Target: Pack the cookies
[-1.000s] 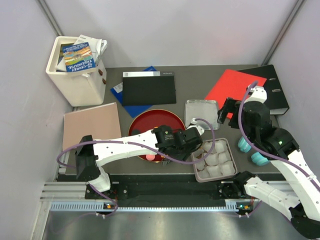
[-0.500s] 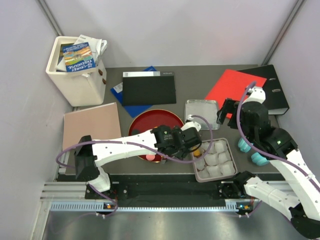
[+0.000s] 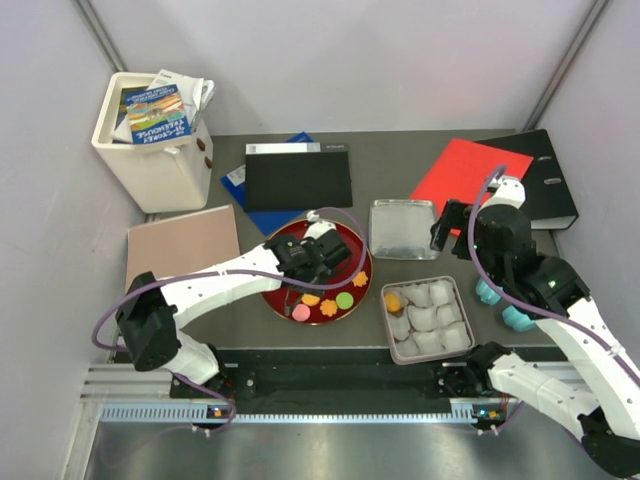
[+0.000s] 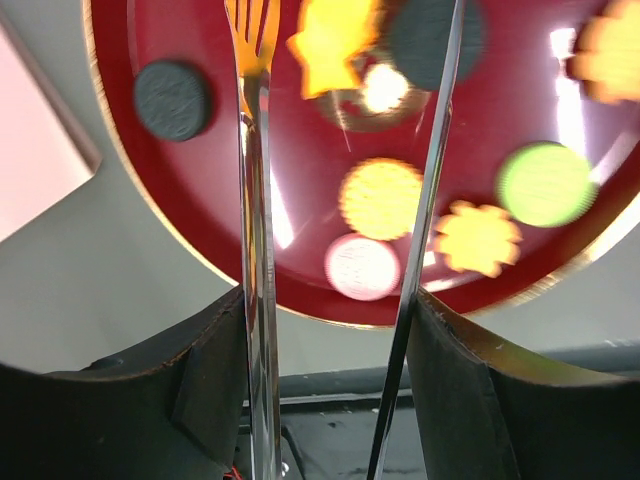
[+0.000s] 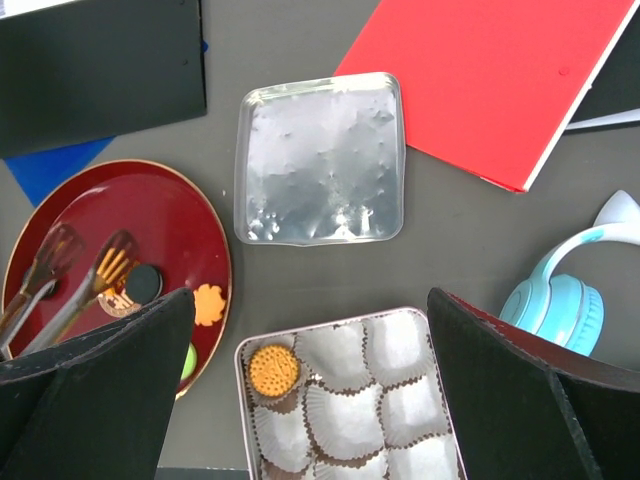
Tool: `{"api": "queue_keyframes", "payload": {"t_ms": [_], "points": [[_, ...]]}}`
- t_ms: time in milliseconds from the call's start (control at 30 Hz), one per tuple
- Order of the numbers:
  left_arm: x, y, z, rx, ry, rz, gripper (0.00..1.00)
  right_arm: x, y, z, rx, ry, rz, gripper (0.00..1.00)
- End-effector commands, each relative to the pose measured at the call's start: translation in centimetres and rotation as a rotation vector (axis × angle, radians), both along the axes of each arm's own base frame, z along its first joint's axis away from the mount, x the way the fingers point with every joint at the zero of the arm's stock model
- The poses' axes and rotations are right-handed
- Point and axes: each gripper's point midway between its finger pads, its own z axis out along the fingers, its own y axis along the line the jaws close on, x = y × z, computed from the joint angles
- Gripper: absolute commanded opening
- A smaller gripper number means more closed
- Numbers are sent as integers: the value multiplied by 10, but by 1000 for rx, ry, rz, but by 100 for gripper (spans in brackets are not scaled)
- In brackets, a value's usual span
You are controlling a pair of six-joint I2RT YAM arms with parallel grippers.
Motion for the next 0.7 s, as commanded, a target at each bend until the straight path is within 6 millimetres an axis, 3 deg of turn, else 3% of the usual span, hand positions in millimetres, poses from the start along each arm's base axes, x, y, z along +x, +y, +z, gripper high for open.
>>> {"api": "queue_keyframes", "payload": {"t_ms": [0,233,500,667], "points": [[13,15,8,-62,-43,91,64,2,6,4,34,-22,16,99],[30,31,-1,-46,-22,134,65,3,9,0,37,-13,22,99],[24,22,-12,-63,38,101,65,5,9,-3,26,-7,20,99],[23,15,-2,-80,29,67,65,6,11,-6,20,-3,28,99]]}}
